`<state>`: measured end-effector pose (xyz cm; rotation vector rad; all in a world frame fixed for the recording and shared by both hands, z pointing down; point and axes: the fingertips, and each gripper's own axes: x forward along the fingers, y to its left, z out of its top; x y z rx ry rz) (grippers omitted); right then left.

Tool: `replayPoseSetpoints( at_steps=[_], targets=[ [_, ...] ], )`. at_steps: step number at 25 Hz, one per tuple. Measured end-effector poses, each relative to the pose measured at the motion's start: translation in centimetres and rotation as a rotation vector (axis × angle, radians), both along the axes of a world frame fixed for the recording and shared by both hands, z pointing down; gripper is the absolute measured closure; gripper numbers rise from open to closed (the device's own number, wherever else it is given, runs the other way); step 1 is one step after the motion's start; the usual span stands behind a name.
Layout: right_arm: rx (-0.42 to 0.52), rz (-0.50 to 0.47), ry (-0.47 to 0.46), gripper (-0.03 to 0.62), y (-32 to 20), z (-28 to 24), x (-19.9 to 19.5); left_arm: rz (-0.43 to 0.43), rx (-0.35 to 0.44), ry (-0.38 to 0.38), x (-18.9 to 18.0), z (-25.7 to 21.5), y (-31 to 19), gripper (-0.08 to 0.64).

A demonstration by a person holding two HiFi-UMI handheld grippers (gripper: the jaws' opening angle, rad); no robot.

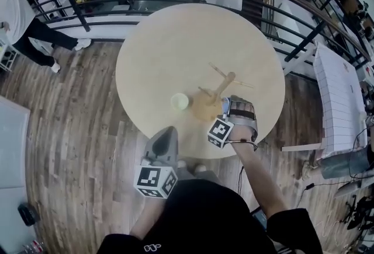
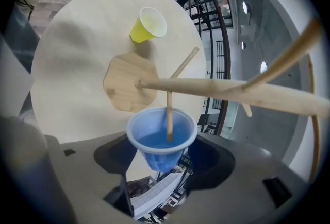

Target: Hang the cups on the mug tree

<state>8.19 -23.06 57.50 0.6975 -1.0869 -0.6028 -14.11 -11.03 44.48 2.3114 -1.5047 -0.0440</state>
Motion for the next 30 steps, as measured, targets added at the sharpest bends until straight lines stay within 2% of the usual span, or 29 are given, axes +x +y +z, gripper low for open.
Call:
replayPoseSetpoints(
  at_steps=[7, 12, 17, 21, 24, 26, 28, 30],
  targets=[
    [-0.042, -0.036, 0.057, 0.278, 0.0, 1.7, -2.7, -0.016, -0.051, 0.014, -1.7, 2.0, 0.3, 0.548],
    [-0.051, -0.040, 0.083, 0.278, 0.0, 2.6, -2.9, -0.019, -0.062, 0.010, -2.1, 2.5, 0.1, 0.548],
    [-0.047, -0.057, 0.048, 0.278, 0.2, 2.9, -3.5, -0.011, -0.067, 0.008, -1.8, 2.7, -0.2, 0.548],
    [-0.047, -0.034, -0.016, 0.247, 0.8, 2.7, -3.7, -0.011, -0.070, 0.019, -1.7, 2.8, -0.3, 0.548],
    [-0.041, -0.020, -0.148, 0.246, 2.0, 1.8, -4.3, -0.010, -0.077, 0.020, -1.7, 3.1, -0.4, 0.548],
    [-0.039, 0.018, -0.300, 0.247, 3.2, 1.1, -4.3, 0.001, -0.076, 0.014, -1.5, 3.1, -0.6, 0.548],
    [-0.035, 0.078, -0.520, 0.247, 4.5, 0.2, -4.4, 0.010, -0.071, 0.009, -1.2, 3.0, -0.9, 0.548],
    [-0.025, 0.159, -0.807, 0.255, 5.6, -1.4, -4.5, 0.015, -0.068, 0.007, -0.9, 2.8, -1.1, 0.548]
  ],
)
